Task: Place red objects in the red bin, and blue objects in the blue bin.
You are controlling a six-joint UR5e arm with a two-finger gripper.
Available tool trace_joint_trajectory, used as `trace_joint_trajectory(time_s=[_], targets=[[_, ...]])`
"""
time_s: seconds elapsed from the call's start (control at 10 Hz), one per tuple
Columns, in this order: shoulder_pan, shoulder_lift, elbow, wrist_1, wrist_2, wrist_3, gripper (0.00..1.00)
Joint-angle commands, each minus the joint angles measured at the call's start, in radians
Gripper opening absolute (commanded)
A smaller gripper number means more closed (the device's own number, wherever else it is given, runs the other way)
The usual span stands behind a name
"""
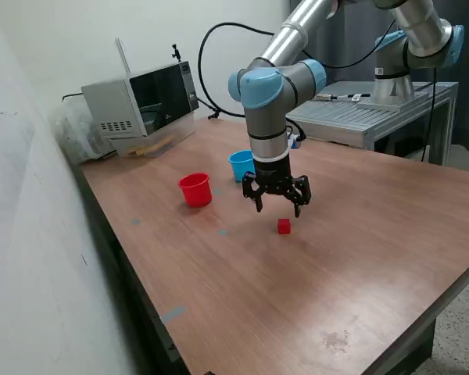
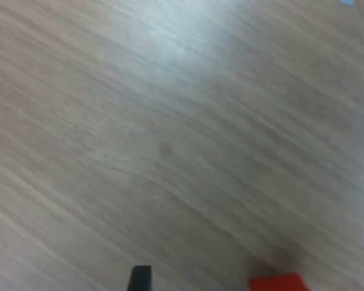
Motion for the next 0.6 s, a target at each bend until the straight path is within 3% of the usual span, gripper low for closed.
trace_joint_trajectory(time_s=[0.0, 0.1, 0.2, 0.5], targets=[[0.04, -0.003, 0.007, 0.004, 0.021, -0.035, 1.0], [0.045, -0.005, 0.007, 0.009, 0.051, -0.038, 1.0], [0.045, -0.003, 0.004, 0.009, 0.055, -0.043, 1.0], [0.037, 0.003, 0.002, 0.004, 0.045, -0.067, 1.0]])
